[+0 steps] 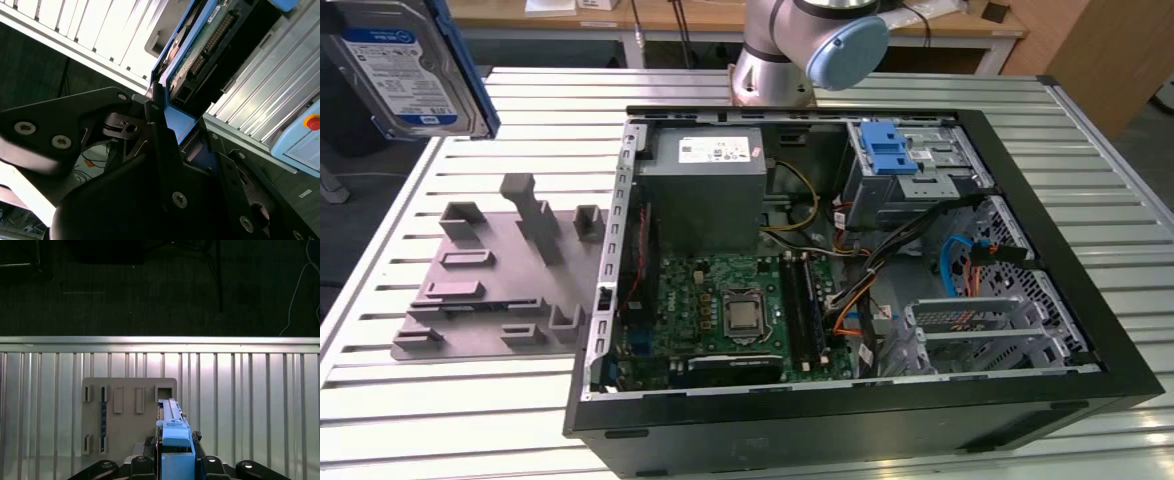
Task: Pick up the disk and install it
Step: 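Pick up the disk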
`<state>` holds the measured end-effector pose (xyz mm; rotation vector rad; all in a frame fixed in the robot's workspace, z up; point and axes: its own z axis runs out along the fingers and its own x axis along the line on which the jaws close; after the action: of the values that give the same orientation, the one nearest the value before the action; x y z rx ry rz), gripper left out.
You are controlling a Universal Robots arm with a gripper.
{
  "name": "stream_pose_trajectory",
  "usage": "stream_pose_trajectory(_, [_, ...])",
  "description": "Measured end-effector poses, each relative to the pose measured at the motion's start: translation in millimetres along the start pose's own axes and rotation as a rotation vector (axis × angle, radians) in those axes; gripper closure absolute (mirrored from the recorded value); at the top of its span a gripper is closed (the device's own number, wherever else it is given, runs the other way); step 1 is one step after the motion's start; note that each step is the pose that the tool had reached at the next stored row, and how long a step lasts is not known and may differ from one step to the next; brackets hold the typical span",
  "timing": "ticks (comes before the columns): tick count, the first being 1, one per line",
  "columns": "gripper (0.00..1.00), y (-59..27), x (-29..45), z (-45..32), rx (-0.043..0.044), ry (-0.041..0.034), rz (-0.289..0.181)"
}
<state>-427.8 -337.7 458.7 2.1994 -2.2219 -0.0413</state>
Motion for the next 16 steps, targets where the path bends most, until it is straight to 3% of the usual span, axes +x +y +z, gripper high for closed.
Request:
stream_pose_trajectory(7, [0.64, 0.3, -0.1, -9.7, 0.0000, -0.0001, 0.000])
stream_pose_trajectory(16, [0.64, 0.9, -0.2, -31.7, 0.0001, -0.0009, 0.000])
